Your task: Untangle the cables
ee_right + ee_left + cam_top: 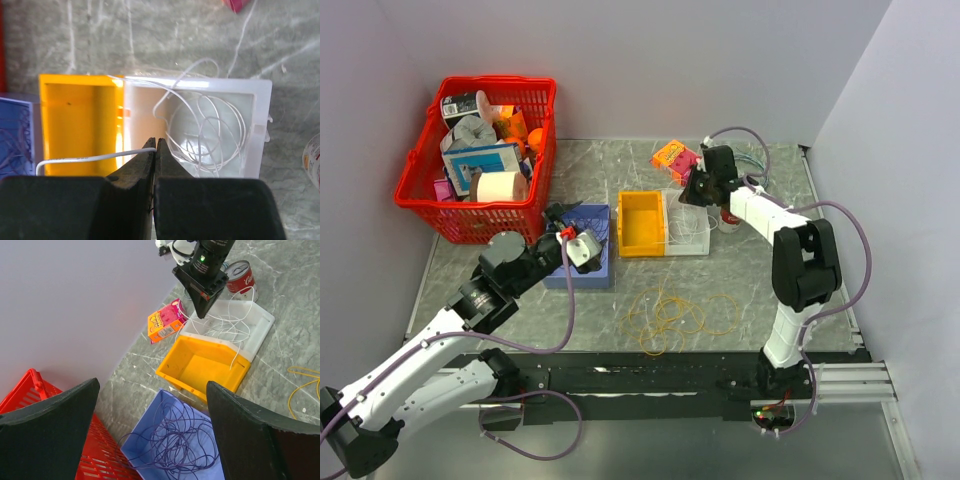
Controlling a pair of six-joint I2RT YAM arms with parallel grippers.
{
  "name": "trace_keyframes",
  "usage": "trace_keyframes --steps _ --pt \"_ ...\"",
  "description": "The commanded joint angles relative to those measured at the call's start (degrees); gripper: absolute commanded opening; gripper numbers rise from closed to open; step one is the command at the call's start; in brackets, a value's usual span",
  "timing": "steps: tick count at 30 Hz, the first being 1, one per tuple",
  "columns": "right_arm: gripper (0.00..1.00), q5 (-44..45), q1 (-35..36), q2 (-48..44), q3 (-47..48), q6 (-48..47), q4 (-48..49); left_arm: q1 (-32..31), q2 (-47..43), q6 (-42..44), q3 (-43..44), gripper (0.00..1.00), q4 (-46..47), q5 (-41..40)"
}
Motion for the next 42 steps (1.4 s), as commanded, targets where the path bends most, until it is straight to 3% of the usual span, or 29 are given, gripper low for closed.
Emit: trace_keyframes --steps 1,3,7,10,14,19,22,28,32,37,42 --pt "0.00 2.39 0.50 -0.49 1.92 -0.63 -0.30 0.38 -1.27 -0.10 0.11 0.95 1.68 0.30" --pt "0.00 2.48 0.49 0.39 2.71 -1.34 -1.88 0.38 -1.01 -0.10 0.11 0.95 1.77 0.48" --pt "0.33 3.27 0.50 0.57 5.09 -3.35 -5.48 0.47 -0.92 -0.01 0.38 0.95 1.77 0.48" --pt "0.51 4.06 0.49 -2.15 3.60 -3.97 -5.75 0.56 -1.09 0.34 0.38 0.95 1.50 0.30" --pt "0.65 5.21 0.49 -5.75 2.71 -4.94 -6.71 0.47 -0.92 0.16 0.38 0.95 1.85 0.48" --pt "0.72 6.35 0.58 -9.35 3.33 -7.14 -8.91 0.47 -0.83 0.07 0.73 0.95 1.59 0.39" --pt "0.77 6.61 1.72 -16.62 1.32 -11.52 -8.31 0.82 -0.83 -1.85 0.82 0.95 0.98 -0.05" --pt "0.89 8.63 13.04 -28.06 -7.29 -19.01 -11.81 3.02 -1.00 -14.23 -1.29 0.94 -1.84 2.23" --pt "1.00 7.67 21.75 -31.68 -14.76 -13.31 -14.10 4.34 -2.32 -18.73 -4.36 0.94 -0.79 3.20" --pt "1.00 15.02 31.59 -29.59 -19.52 -2.23 -17.96 7.50 -4.51 -21.72 -7.00 0.93 -0.17 4.17" --pt "1.00 17.60 34.59 -24.05 -21.09 2.70 -19.38 9.26 -6.19 -22.87 -8.15 0.93 -0.96 5.31"
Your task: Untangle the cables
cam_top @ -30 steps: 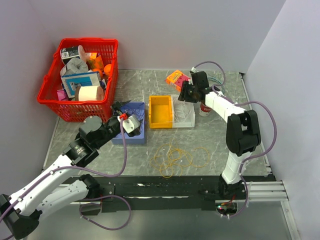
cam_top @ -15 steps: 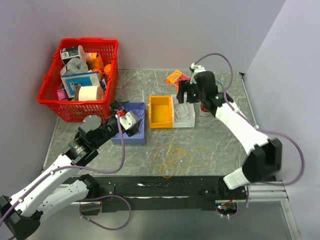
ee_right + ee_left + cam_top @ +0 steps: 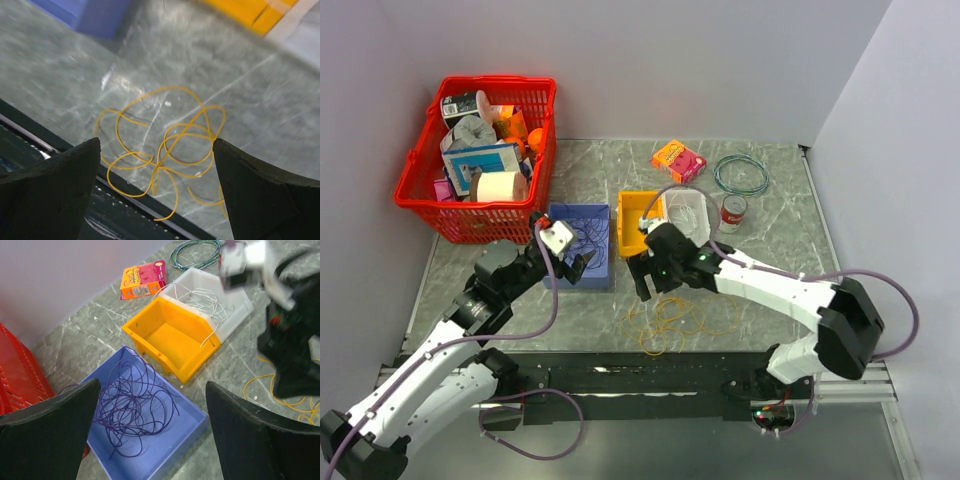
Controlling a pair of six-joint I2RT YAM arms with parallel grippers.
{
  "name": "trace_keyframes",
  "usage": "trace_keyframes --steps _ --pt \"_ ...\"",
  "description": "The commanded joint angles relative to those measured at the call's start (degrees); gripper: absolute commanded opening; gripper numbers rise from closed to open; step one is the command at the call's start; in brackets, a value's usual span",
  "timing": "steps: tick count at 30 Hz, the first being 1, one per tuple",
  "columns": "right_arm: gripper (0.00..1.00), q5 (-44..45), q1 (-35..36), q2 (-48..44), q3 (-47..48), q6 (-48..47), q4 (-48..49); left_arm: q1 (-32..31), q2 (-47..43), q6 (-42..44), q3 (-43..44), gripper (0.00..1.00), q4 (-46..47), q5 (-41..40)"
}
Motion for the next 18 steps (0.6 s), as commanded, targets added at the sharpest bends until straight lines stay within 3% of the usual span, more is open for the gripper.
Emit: trace_keyframes --steps 1,2,4,5,6,9,13,18 --pt "0.98 5.03 1.20 3.74 -1.08 6.70 -1.23 1.24 -2.30 -3.43 -0.30 0.92 0.51 2.10" --pt "0.96 5.47 1.28 4.27 -1.52 6.97 -0.97 1.41 -2.48 -3.44 -0.30 0.92 0.42 2.19" --pt "0.81 5.74 1.29 6.11 -2.05 7.06 -1.32 1.85 -2.92 -3.35 -0.30 0.92 0.24 2.36" --pt "0.68 5.74 1.29 6.73 -1.62 6.54 -1.67 1.86 -3.00 -3.35 -0.21 0.92 0.16 2.45" --pt "0.40 5.74 1.29 7.26 -1.09 6.27 -2.11 1.94 -3.09 -3.26 -0.30 0.92 0.24 2.54" --pt "0.00 6.17 1.20 7.62 0.84 4.86 -3.77 2.03 -3.27 -3.00 -0.30 0.92 0.59 2.71" --pt "0.00 6.97 1.29 2.55 5.85 1.53 -7.47 2.12 -3.36 -2.73 -0.39 0.92 0.77 2.71" --pt "0.00 -0.14 1.29 -10.54 14.63 -10.86 -7.90 2.21 -3.53 -2.12 -0.65 0.92 1.12 3.32"
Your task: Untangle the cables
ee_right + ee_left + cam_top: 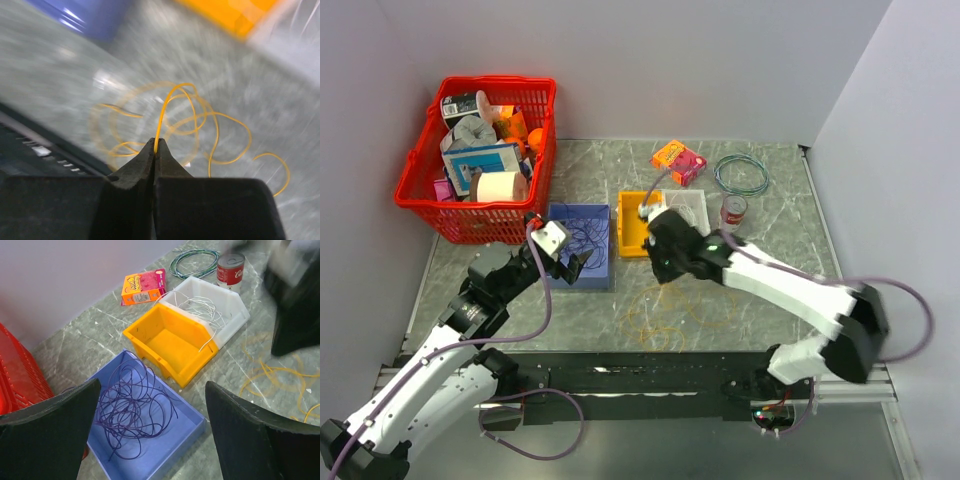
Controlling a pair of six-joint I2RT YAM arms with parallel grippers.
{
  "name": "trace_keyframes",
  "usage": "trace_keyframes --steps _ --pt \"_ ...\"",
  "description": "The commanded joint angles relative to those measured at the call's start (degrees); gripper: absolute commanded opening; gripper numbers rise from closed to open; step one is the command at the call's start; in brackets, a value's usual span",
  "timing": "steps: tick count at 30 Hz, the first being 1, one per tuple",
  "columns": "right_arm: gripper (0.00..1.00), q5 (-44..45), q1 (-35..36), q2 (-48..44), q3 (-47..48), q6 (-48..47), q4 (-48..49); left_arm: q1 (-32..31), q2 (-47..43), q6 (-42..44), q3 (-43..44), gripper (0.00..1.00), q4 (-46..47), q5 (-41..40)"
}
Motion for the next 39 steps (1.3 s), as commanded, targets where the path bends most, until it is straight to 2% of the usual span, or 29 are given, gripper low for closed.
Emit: trace_keyframes --steps 1,6,13,19,22,28,31,32,34,36,39 --pt "0.00 -5.59 0.15 -14.11 10.29 -11.63 -0.89 0.28 -0.91 -0.19 -0.37 0.92 1.14 1.34" --pt "0.00 -13.24 0.15 -20.79 21.02 -19.02 -3.27 0.28 -1.00 0.16 -0.63 0.92 1.58 2.66" --pt "0.00 -19.92 0.15 -21.60 32.10 -22.80 -0.46 0.28 -0.65 0.77 0.15 0.92 1.58 4.94" --pt "0.00 -23.80 0.24 -18.09 36.05 -23.77 1.21 0.20 0.84 -0.28 1.56 0.93 3.95 15.82" --pt "0.00 -25.11 0.15 -17.11 37.99 -24.21 2.35 -1.47 2.86 -1.86 1.91 0.93 6.67 22.51" --pt "0.00 -25.91 0.15 -17.64 39.22 -24.57 4.72 -9.37 7.17 1.47 4.46 0.93 7.73 25.24" --pt "0.00 -28.62 0.15 -18.43 38.26 -25.09 6.04 -11.14 8.67 2.35 6.13 0.86 9.05 25.77" --pt "0.00 -31.42 0.15 -18.69 37.30 -25.44 6.57 -11.32 9.02 2.88 6.48 0.79 9.40 25.95" --pt "0.00 -33.54 0.15 -19.66 35.80 -26.41 7.62 -11.49 9.98 5.86 7.62 0.72 9.58 26.21" --pt "0.00 -34.17 0.15 -20.01 35.36 -26.59 8.06 -11.84 11.04 9.03 8.50 0.64 8.79 26.04" --pt "0.00 -34.34 0.06 -20.28 34.83 -26.68 8.68 -12.37 12.27 9.04 9.03 0.46 8.26 26.56"
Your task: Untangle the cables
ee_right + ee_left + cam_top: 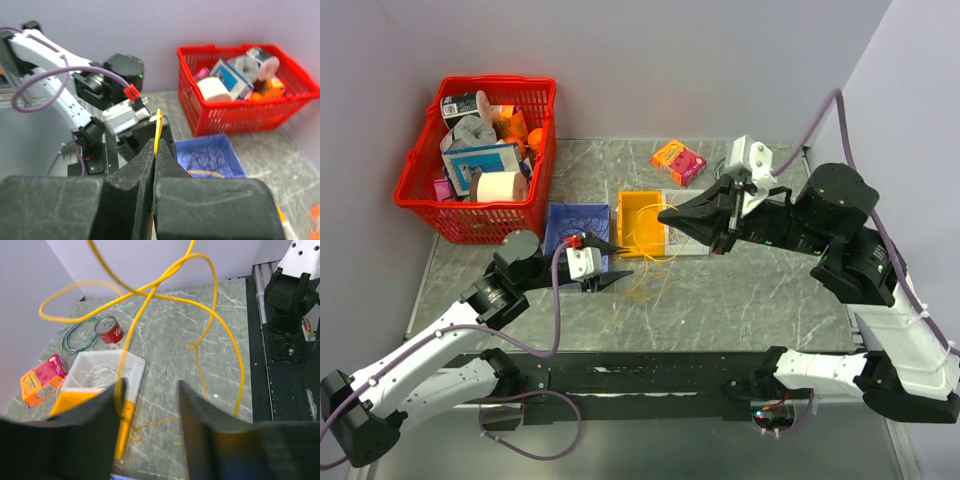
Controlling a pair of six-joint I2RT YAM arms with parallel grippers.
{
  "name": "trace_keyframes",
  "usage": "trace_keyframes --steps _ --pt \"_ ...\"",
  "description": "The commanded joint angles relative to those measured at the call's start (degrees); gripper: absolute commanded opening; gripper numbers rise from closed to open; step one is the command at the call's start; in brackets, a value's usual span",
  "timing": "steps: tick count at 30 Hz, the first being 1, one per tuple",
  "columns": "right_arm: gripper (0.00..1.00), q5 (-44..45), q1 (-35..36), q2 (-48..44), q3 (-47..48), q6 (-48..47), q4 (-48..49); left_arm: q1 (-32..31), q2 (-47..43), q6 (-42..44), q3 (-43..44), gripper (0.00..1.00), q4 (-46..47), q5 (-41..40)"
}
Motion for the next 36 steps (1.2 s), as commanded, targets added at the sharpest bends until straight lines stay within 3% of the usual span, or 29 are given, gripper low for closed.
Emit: trace_keyframes --steps 1,2,4,8,9,13,18,28,36 --pt "0.00 -2.70 0.04 -1.28 -0.82 -1.10 4.59 -1.09 1.65 2.92 2.61 0.24 1.92 2.37" --pt "0.00 -2.52 0.04 -1.55 -1.00 -1.19 4.86 -1.18 1.74 1.96 2.52 0.10 2.19 2.02" --pt "0.00 0.28 0.04 -1.90 -1.00 -1.28 4.60 -1.10 1.48 0.98 2.17 0.01 2.54 1.14" --pt "0.00 12.83 -0.48 -2.78 -0.21 -1.02 3.19 -1.10 0.16 5.43 -1.67 0.01 -1.41 -4.20" --pt "0.00 15.30 -1.10 -2.78 0.23 -0.75 2.32 -0.92 -0.28 6.33 -3.26 0.01 -1.68 -9.01" --pt "0.00 27.16 -6.09 -3.39 5.31 0.48 0.47 1.45 -2.65 9.85 -9.07 0.01 -4.22 -13.54" --pt "0.00 31.66 -11.03 -5.94 8.23 0.40 1.52 1.81 -7.83 11.79 -13.56 0.01 -9.32 -13.98" --pt "0.00 41.33 -11.56 -4.89 16.30 -3.73 1.35 1.81 -14.51 22.50 -20.68 0.01 -17.49 -17.67" --pt "0.00 41.78 -11.56 -2.17 21.59 -6.20 0.55 1.81 -17.95 28.75 -23.32 0.01 -20.31 -18.12"
